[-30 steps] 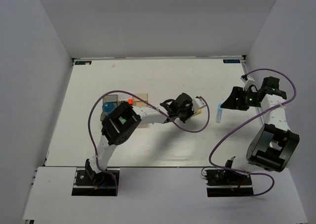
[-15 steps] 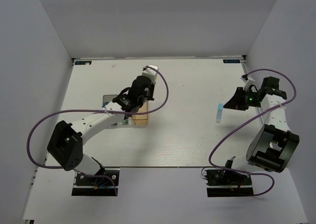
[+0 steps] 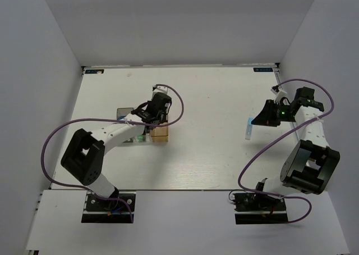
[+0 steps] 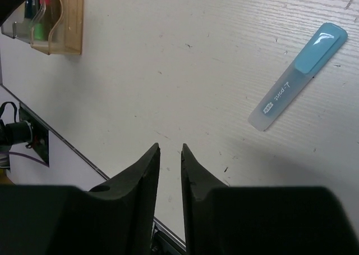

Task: Sort the stationery into containers
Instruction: Place the pen in the storage box, then pick up the pen from the center of the board, then place the pen in the storage box.

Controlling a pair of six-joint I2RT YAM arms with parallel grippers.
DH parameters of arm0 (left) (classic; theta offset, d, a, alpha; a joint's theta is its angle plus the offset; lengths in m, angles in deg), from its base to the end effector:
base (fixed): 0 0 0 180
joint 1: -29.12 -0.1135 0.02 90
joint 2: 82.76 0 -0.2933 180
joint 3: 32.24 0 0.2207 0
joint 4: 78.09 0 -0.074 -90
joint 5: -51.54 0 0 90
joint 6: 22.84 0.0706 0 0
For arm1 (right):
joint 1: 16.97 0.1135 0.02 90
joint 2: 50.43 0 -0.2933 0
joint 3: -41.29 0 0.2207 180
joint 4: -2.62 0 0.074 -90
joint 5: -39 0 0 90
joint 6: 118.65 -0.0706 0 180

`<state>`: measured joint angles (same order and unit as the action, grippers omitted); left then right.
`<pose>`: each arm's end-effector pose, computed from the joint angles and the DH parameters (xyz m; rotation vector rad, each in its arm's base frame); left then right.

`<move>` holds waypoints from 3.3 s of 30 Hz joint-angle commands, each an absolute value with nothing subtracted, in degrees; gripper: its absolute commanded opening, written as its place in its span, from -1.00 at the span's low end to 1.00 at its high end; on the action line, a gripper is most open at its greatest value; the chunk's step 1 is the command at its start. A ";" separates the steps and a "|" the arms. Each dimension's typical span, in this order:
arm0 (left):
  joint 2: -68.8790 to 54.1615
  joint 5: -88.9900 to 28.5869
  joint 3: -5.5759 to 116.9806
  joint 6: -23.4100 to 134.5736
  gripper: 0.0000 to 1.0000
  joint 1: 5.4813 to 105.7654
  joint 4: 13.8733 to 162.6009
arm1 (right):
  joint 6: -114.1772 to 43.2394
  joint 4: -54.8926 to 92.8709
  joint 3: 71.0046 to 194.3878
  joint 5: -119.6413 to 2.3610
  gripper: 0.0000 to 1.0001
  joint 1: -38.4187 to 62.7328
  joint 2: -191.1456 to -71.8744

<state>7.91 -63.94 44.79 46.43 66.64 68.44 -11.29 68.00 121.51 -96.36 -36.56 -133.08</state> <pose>0.2815 -0.1779 0.2538 0.1328 2.2897 0.0144 0.2521 -0.0364 0.2806 -0.1510 2.4209 0.8080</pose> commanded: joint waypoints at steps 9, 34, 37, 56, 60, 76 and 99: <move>8.03 -64.04 41.72 42.46 -0.10 65.07 67.41 | -7.04 69.90 123.51 -98.80 0.81 -36.31 -132.52; -35.81 -58.59 34.52 51.60 1.00 69.29 43.61 | -18.02 57.78 124.82 -55.31 -0.09 -23.04 -147.54; -44.34 -59.55 27.58 50.38 1.00 69.29 42.63 | -19.95 58.64 127.27 -53.12 -0.06 -21.98 -150.70; -57.18 -63.60 15.88 49.06 1.00 68.94 40.34 | -30.85 56.98 126.41 -43.27 -0.06 -17.15 -159.85; -57.89 -64.21 15.53 48.79 1.00 68.94 40.26 | -31.29 58.12 126.41 -45.02 -0.60 -17.06 -161.78; -60.44 -66.06 14.21 49.23 1.00 68.94 40.78 | -16.62 68.12 134.92 -81.29 -1.00 -5.82 -154.75; -65.19 -71.42 12.63 50.64 1.00 68.94 42.10 | -50.36 58.04 173.87 -68.76 -1.00 25.22 -178.75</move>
<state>-65.68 -70.14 12.99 49.99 69.31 41.25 -43.99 61.86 174.18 -73.54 24.33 -179.55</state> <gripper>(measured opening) 0.997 0.286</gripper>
